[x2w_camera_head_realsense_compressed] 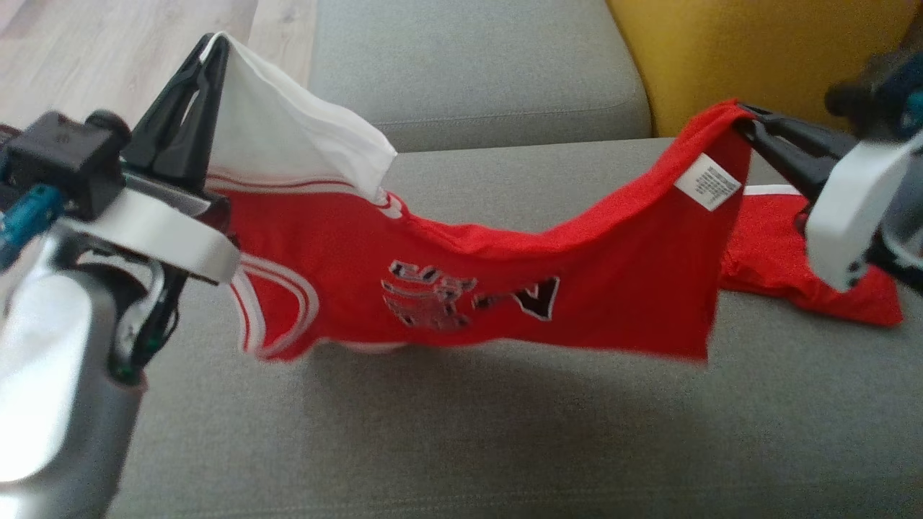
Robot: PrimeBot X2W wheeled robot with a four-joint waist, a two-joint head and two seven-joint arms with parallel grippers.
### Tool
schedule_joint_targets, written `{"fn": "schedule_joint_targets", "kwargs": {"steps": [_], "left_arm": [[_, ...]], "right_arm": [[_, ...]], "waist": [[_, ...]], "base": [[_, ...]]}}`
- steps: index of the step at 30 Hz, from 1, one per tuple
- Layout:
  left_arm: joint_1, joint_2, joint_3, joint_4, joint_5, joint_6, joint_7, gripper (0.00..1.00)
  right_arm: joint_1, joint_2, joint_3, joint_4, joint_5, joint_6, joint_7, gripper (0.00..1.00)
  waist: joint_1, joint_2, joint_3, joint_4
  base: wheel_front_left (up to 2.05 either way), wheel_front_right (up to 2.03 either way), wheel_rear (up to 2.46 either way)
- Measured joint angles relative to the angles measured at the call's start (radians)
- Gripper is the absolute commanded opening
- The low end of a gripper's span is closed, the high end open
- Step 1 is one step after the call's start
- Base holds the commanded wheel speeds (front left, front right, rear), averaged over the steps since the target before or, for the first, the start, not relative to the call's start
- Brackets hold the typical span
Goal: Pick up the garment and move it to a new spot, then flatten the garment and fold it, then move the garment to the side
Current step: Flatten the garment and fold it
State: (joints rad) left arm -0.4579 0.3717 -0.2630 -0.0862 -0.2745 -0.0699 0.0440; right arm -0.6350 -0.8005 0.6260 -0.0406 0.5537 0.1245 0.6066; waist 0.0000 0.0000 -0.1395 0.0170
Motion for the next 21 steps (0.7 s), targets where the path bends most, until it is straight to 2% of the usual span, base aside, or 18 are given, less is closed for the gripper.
{"fn": "schedule_joint_targets", "kwargs": {"steps": [3, 5, 10, 16, 17, 21], "left_arm": [[-0.019, 0.034, -0.002, -0.008, -0.034, -0.02, 0.073, 0.0], [-0.045, 0.055, -0.005, -0.009, -0.054, -0.029, 0.119, 0.0], [-0.161, 0.082, -0.012, 0.057, -0.126, -0.046, 0.204, 0.0], [-0.419, 0.088, -0.054, 0.253, -0.146, -0.055, 0.207, 0.0], [-0.419, 0.088, -0.054, 0.253, -0.146, -0.055, 0.207, 0.0], [-0.704, 0.056, -0.049, 0.416, -0.123, -0.054, 0.105, 0.0]], "right_arm": [[-0.058, -0.074, 0.04, -0.05, 0.093, 0.0, 0.144, 0.0], [-0.102, -0.108, 0.062, -0.074, 0.132, 0.0, 0.2, 0.0], [-0.265, -0.122, 0.113, -0.064, 0.178, 0.0, 0.26, 0.0], [-0.529, -0.057, 0.229, 0.086, 0.139, 0.0, 0.219, 0.0], [-0.529, -0.057, 0.229, 0.086, 0.139, 0.0, 0.219, 0.0], [-0.776, 0.024, 0.286, 0.24, 0.035, 0.0, 0.081, 0.0]], "waist": [[0.0, 0.0, 0.003, -0.007], [0.0, 0.0, 0.013, -0.009], [0.0, 0.0, 0.063, -0.012], [0.0, 0.0, 0.177, -0.015], [0.0, 0.0, 0.177, -0.015], [0.0, 0.0, 0.298, -0.012]], "base": [[0.0, 0.0, 0.0], [0.0, 0.0, 0.0], [0.0, 0.0, 0.0], [0.0, 0.0, 0.0], [0.0, 0.0, 0.0], [0.0, 0.0, 0.0]]}}
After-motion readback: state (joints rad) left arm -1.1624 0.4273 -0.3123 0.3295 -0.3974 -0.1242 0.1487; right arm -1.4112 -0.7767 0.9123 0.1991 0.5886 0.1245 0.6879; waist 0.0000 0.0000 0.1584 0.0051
